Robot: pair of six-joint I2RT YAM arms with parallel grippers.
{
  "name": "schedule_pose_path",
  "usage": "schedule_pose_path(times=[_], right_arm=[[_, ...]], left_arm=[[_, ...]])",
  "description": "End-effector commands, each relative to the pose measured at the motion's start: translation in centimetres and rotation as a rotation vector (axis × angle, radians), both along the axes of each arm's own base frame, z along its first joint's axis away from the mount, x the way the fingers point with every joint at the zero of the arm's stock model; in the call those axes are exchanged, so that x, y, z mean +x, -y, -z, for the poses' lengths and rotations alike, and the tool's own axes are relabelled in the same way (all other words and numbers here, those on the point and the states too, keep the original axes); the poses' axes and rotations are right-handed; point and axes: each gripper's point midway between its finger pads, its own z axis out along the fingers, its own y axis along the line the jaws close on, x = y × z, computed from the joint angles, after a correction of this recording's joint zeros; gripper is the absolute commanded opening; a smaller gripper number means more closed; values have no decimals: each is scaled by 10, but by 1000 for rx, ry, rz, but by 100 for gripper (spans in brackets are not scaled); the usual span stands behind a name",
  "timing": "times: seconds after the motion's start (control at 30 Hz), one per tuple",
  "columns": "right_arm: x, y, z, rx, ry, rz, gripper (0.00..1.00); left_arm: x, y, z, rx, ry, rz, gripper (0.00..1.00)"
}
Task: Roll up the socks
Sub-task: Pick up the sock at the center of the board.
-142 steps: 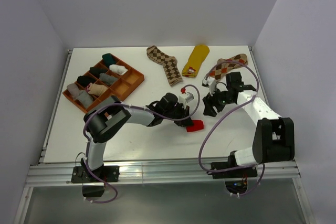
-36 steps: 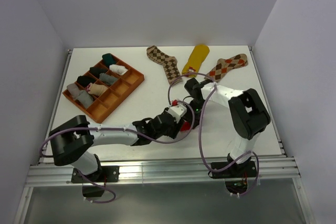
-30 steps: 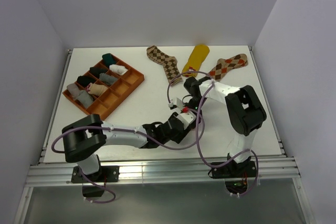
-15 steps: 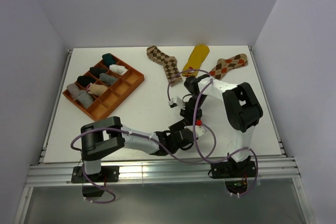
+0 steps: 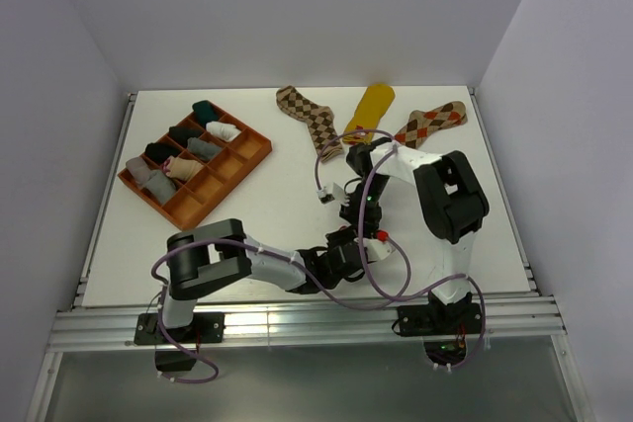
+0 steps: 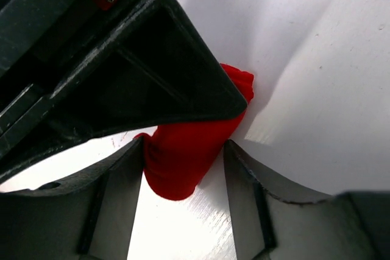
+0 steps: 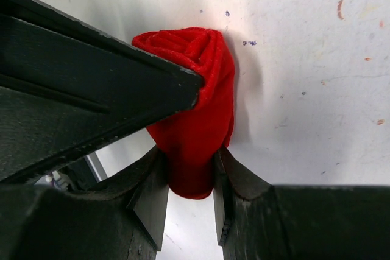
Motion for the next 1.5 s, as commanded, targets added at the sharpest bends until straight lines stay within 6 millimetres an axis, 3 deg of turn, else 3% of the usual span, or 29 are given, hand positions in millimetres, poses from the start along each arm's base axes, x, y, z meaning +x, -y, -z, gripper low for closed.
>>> schedule_pose_path(times=[0.0,0.27,0.47,0.57,0.87,1.2,1.47], right_arm=[[-6,6,13,-38,-44,-26,21],[-5,4,10,-33,-61,-26,21],[-5,0,7,-11,-81,-12,22],[-2,-3,2,11,-93,9,27],[12,-7,-35,133,-118,115,54],[34,23,-87,254,-34,296,60],[73,53,-127,287,152,602,60]], left_arm=[[-6,17,9,-21,-79,84,57],[-22,20,31,1,-362,185,38],[-36,14,46,23,-507,195,13],[-40,8,57,46,-557,183,0],[-45,0,68,40,-675,137,0],[-37,2,66,0,-721,101,0],[-19,6,31,-141,-748,98,0]])
